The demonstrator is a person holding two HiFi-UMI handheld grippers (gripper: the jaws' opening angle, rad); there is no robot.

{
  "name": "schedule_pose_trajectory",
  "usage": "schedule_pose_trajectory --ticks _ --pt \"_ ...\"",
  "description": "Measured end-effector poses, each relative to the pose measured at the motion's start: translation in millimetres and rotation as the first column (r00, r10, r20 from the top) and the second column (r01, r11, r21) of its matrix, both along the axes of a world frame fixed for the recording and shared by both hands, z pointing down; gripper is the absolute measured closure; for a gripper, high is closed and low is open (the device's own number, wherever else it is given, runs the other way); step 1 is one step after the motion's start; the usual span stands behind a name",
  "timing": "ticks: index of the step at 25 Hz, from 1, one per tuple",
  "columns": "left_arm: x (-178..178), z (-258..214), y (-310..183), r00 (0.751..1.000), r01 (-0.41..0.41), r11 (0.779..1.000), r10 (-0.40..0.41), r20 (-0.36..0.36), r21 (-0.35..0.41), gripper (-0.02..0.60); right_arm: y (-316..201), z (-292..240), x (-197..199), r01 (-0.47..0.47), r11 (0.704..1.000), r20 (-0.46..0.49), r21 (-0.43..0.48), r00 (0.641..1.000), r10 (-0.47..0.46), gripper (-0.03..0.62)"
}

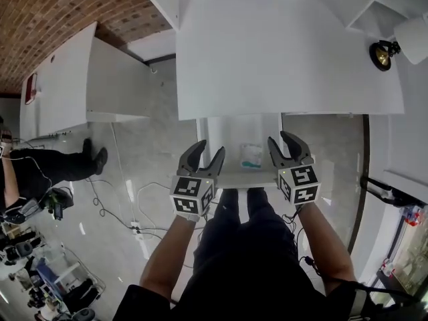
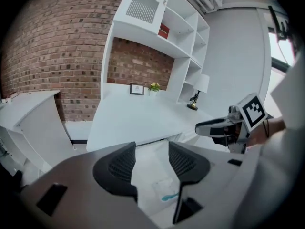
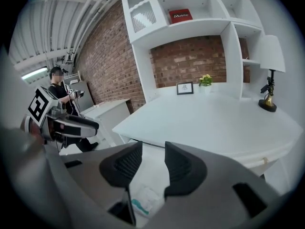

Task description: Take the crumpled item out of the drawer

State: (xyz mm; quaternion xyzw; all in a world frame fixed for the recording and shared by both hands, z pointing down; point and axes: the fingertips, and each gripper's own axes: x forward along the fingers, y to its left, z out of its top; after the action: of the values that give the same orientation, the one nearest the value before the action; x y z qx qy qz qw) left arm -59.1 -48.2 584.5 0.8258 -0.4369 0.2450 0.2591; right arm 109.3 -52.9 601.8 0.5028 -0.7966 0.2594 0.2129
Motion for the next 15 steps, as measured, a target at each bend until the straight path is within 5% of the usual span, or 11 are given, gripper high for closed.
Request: schedule_pose_trajectory --ticks 9,15 --pt "-6.7 65.8 10.3 0.999 -0.029 0.987 0.024 -0.035 -0.155 0.368 10.8 81.3 -19.9 0.017 0.985 -0.08 -0.17 0.996 -0.031 0.457" --pt "-18.4 90.9 13.2 0.999 -0.028 0.98 0.021 -0.036 -0.199 0.368 31.4 150.7 -40.3 0.105 0.924 -0.112 -0.368 0.981 -0.156 0.457"
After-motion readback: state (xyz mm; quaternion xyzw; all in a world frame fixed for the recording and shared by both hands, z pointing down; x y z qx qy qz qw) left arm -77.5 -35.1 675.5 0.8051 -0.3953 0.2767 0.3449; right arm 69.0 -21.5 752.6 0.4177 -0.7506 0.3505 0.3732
